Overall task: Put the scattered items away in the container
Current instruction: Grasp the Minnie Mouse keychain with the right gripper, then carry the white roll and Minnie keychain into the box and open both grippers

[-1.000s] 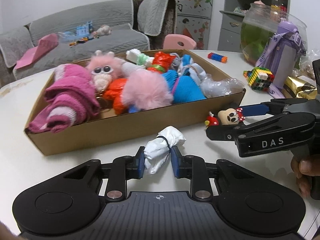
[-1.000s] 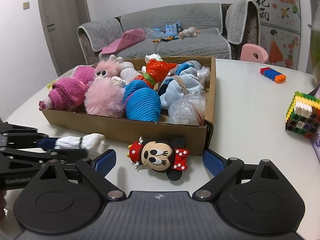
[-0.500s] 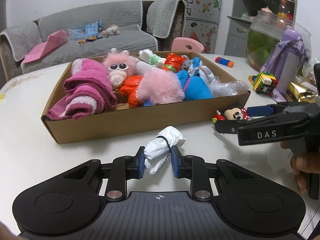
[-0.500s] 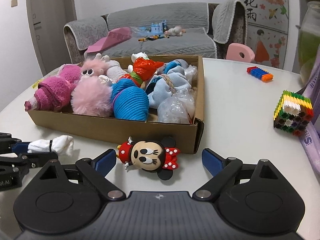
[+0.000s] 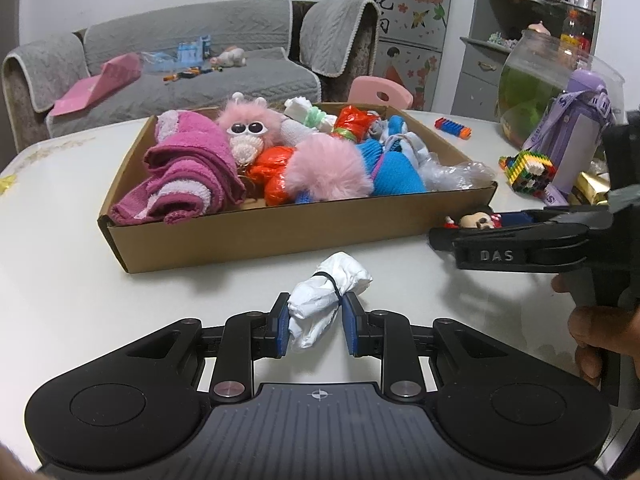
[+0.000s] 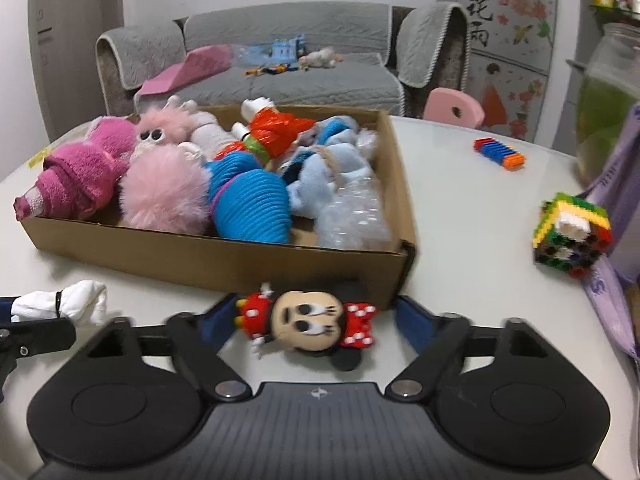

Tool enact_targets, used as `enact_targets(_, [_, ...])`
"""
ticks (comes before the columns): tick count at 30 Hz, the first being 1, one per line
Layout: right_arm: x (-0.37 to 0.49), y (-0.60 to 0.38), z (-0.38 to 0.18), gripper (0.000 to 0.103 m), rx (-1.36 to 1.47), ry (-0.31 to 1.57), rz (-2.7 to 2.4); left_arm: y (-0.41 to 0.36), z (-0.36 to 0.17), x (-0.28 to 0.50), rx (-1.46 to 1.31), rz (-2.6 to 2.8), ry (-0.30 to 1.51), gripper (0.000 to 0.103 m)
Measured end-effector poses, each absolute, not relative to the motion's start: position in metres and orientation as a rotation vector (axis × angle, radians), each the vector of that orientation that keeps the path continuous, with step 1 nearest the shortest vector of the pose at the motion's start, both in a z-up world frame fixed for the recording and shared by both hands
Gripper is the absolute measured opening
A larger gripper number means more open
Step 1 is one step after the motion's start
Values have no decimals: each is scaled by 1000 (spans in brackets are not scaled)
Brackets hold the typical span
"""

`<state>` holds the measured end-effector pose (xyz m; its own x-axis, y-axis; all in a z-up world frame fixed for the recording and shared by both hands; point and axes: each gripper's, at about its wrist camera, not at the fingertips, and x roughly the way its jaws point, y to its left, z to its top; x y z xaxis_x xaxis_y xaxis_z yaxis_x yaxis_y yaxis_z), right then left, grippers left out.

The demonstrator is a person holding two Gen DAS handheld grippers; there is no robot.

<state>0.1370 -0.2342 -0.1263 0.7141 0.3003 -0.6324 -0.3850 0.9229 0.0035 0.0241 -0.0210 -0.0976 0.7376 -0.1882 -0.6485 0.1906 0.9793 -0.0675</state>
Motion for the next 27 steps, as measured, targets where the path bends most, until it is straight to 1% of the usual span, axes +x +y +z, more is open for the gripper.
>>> enact_targets(8, [124,-255,-127,63,-105,677,409,-32,-92,19,10,-214,681,33])
enact_targets(13, [117,-271,-117,63,-81,658,417,-29,-77,16,6,-209,659,33])
enact_targets(20, [119,-272,-76,63,-40,586,476,-32,-32,20,43,-191,590,33])
enact_targets(27, [143,-254,-27,63,-33,502,541,-37,6,53,65,-181,554,33])
